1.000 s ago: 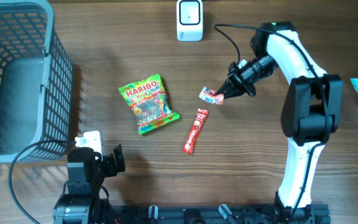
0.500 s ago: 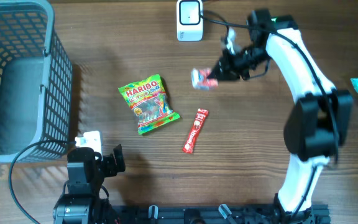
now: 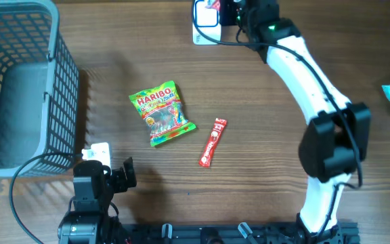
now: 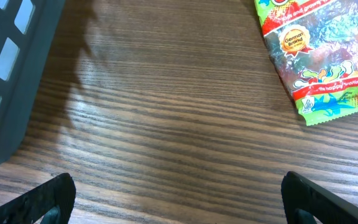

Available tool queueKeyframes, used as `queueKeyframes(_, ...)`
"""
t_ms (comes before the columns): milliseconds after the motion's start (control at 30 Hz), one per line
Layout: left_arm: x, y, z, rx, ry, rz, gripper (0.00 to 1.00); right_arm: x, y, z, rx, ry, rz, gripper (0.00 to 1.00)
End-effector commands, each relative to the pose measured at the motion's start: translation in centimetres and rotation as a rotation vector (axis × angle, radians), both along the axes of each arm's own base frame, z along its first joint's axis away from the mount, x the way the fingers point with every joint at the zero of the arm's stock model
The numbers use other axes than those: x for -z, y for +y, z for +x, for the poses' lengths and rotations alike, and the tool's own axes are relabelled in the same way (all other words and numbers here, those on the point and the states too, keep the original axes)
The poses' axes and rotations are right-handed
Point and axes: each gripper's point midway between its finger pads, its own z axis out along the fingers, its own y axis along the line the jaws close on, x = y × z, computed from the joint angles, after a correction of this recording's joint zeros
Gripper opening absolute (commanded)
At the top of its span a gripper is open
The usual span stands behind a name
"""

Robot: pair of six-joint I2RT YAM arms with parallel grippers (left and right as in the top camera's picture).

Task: Scan the item barcode
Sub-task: 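Carry the red box to the right side and release it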

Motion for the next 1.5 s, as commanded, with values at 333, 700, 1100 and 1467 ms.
queueKeyframes(333, 0.1, 0.3, 0.0, -0.002, -0.001, 0.015, 1.0, 7.5, 3.3, 6.1, -0.045, -0.277, -0.089, 0.05)
queueKeyframes(700, 0.1, 0.3, 0.0, -0.002, -0.001, 0.015, 1.0, 11.6, 2.9, 6.5, -0.027, -0.247, -0.136, 0.05)
queueKeyframes(1100, 0.1, 0.3, 0.0, -0.002, -0.001, 0.015, 1.0, -0.6, -4.8, 2.7, 0.073, -0.116, -0.148, 0.04)
queueKeyframes(1467, 0.1, 0.3, 0.0, -0.002, -0.001, 0.015, 1.0, 5.8, -35.9, -9.0, 0.706, 0.472, -0.439, 0.04)
